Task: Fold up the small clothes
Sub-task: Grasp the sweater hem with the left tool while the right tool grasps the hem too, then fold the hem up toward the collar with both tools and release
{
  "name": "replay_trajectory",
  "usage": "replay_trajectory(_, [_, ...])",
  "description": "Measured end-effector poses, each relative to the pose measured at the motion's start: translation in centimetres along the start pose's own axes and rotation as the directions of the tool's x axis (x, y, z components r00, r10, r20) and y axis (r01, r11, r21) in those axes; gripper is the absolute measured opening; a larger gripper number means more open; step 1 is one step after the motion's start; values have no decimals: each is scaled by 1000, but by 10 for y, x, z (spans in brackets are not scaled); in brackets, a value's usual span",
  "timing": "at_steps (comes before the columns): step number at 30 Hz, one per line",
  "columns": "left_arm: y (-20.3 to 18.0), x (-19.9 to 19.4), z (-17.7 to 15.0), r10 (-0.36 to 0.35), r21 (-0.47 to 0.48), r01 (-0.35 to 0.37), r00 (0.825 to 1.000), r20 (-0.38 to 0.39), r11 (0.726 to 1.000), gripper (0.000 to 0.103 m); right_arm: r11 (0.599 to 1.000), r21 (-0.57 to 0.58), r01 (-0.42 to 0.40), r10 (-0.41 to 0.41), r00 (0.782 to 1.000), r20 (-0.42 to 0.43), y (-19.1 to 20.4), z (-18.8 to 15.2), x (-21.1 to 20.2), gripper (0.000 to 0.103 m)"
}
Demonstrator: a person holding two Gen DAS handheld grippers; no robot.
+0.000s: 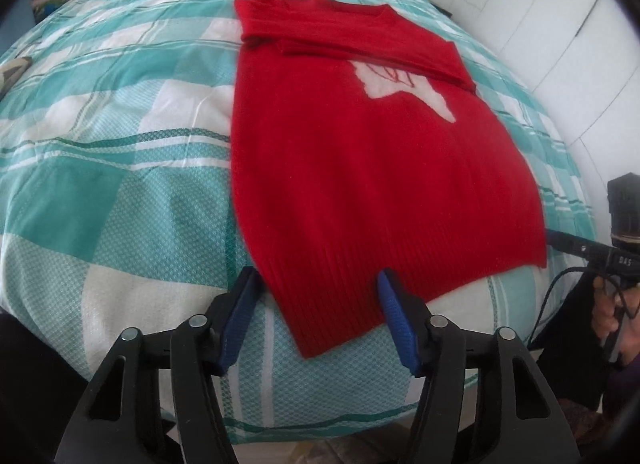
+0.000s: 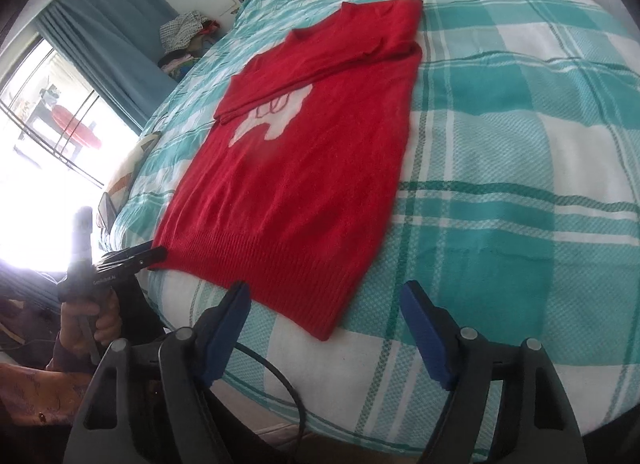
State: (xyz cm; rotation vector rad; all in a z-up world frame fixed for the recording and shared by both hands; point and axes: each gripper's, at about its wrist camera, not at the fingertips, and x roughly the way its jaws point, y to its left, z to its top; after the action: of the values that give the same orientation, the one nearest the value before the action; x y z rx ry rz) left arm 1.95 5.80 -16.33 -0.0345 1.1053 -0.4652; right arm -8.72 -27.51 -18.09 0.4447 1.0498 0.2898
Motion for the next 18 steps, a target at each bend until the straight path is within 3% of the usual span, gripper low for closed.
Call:
replay_trajectory(1, [-1,1,-1,-12,-5,12,1000,-8,1000,28,1000,2,-10,10,1000,-22,2,-1,9,54])
replay_trajectory(2, [-1,2,-3,-21,-4,20,1000,-18,1000,15,1000,-7,-1,1,999,-50,6,-3,17,43])
replay_trajectory(3, [-1,2,-4,-26,-6,26,999,-24,1000,7,999,-34,28,-31,996,-79,10,-5,23,11])
replay_trajectory(4, [1,0,-5,-33,-13,33,999,-22,999,5,997,-53,51,-55,995,-87,13,-7,24,5])
replay_trajectory(8, [14,-24,2,-112,-82,112,994,8,990,3,996,-39,81,-83,996,-45,11,-6,-7,5])
replay_trajectory(11, [24,-43,34,-204,-124,215,974,102,969,3,999,-2,48,-48,999,24,9,11,-31,5])
replay_trajectory(15, [39,-38,110,-242,-138,277,944,225,951,3,1000,-13,28,-26,984,174,9,65,-39,5])
replay_trajectory(18, [44,-10,178,-194,-114,233,941,278,966,3,999,-23,44,-36,957,289,7,126,-27,5])
